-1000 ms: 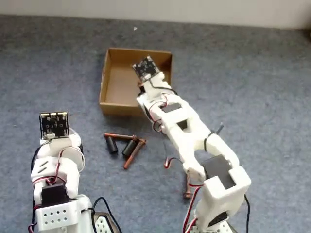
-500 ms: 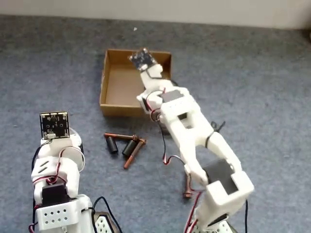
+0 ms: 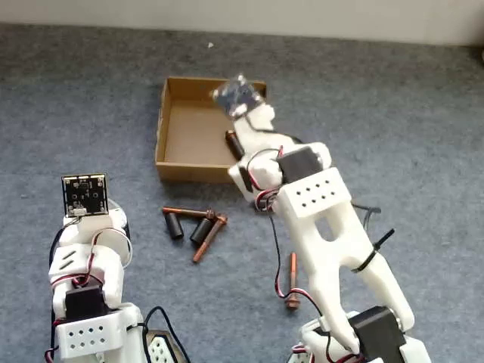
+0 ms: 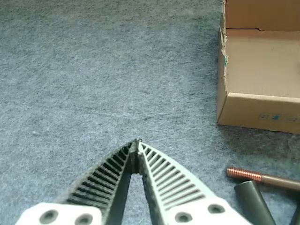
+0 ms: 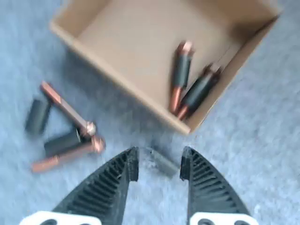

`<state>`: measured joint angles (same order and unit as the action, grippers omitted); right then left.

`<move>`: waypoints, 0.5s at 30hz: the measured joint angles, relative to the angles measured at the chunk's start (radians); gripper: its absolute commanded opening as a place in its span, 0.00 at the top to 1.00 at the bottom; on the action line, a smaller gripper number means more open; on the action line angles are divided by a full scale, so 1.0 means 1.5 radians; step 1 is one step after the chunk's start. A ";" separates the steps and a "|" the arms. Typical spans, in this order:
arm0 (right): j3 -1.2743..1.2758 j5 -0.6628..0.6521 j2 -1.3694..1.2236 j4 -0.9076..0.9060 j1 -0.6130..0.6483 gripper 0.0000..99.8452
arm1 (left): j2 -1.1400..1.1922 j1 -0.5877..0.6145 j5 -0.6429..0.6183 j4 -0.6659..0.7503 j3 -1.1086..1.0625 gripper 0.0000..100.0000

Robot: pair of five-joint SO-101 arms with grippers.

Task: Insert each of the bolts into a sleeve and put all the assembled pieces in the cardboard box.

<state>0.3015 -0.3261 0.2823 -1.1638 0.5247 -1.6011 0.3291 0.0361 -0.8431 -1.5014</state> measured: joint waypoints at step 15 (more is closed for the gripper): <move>0.017 -0.187 -0.268 0.000 -0.023 0.86 | 0.000 0.005 0.000 0.001 0.000 0.99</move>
<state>0.3276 -0.6068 -0.1197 -1.1638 0.4910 -1.6011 0.3368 0.0361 -0.8416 -1.5014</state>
